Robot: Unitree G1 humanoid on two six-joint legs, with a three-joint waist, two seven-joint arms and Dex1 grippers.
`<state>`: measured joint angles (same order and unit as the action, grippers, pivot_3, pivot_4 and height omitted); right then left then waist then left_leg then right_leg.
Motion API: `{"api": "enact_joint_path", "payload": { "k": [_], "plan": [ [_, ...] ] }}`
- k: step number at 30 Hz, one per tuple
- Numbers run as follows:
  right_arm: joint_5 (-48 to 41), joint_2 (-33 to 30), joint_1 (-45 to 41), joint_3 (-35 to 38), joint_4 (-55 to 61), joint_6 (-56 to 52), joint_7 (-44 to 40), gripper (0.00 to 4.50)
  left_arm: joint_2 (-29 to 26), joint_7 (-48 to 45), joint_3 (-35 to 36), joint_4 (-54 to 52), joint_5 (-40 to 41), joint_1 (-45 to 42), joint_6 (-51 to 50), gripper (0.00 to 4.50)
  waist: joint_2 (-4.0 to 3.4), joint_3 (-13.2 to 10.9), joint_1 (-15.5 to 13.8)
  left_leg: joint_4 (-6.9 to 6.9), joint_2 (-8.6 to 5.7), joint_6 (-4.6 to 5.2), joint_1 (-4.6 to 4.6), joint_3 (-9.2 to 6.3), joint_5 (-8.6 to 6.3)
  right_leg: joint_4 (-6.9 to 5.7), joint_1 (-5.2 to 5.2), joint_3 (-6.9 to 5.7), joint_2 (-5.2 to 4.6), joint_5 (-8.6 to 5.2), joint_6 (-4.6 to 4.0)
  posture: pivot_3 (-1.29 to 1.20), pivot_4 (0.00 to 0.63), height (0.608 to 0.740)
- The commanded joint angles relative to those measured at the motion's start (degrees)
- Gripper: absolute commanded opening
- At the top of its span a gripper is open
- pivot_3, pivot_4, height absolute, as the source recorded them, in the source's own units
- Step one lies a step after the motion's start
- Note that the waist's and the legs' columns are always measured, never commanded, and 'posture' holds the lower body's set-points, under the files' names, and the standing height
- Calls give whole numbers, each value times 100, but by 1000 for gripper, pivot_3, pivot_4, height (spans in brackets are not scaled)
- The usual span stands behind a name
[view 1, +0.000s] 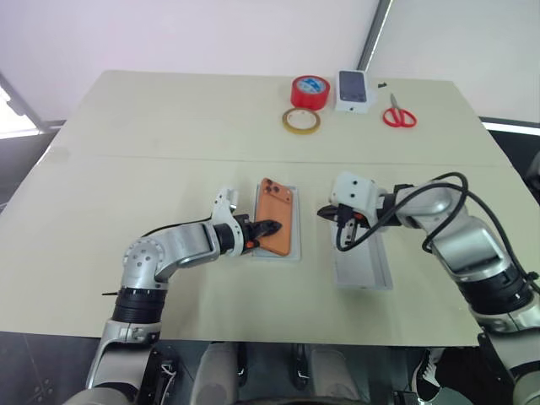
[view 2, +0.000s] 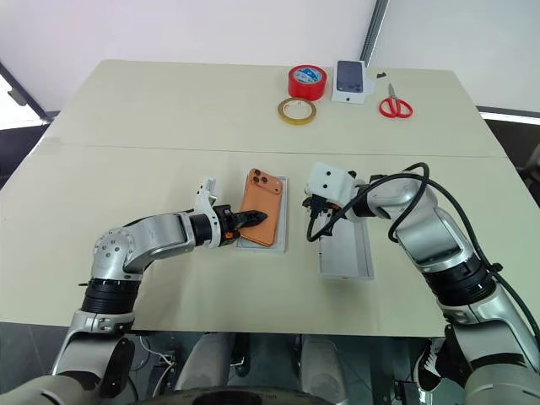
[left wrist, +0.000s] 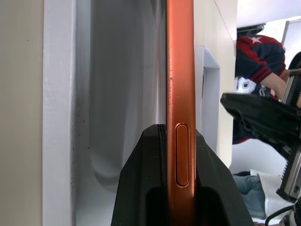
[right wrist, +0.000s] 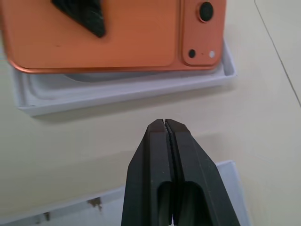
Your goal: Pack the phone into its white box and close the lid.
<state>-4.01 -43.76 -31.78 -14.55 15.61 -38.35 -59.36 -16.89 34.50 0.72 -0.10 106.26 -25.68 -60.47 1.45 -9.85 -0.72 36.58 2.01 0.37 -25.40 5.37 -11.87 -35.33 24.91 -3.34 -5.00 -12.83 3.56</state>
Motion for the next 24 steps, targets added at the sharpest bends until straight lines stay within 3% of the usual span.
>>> {"api": "enact_joint_path", "payload": {
  "k": [1,6,7,8,14,24],
  "plan": [
    [-228,-65,52,264,266,90,-26,0,8,-197,-32,-92,15,-189,58,21,0,0,-1,1,1,0,0,0,0,0,-1,0,0,0,0,0,150,740],
    [-287,-76,127,265,223,135,43,0,-2,-310,-83,-55,-50,-221,-13,21,0,0,-4,12,1,6,-3,-4,-4,1,-5,-1,-2,0,-1,0,150,740],
    [-287,-74,128,260,212,141,49,0,-7,-333,-93,-50,-63,-226,-25,986,0,0,-3,15,1,8,-4,-4,-6,2,-5,-2,-2,0,-1,0,150,740],
    [-283,-70,128,254,202,144,56,0,-17,-360,-100,-44,-77,-233,-39,1252,0,-1,-2,17,2,10,-5,-4,-7,2,-6,-2,-2,0,-1,0,150,740],
    [-274,-54,116,224,160,158,94,0,-154,-524,-126,-67,-145,-294,-79,4305,0,-1,-2,24,2,14,-5,-4,-10,3,-9,-2,-6,-1,-1,0,150,740],
    [-243,0,48,170,21,249,146,0,-1294,-2035,-293,-665,-1469,-1075,-873,4449,-5,-6,-9,26,11,12,-11,-8,-12,5,-6,-9,0,-1,-2,0,150,740]
  ]
}}
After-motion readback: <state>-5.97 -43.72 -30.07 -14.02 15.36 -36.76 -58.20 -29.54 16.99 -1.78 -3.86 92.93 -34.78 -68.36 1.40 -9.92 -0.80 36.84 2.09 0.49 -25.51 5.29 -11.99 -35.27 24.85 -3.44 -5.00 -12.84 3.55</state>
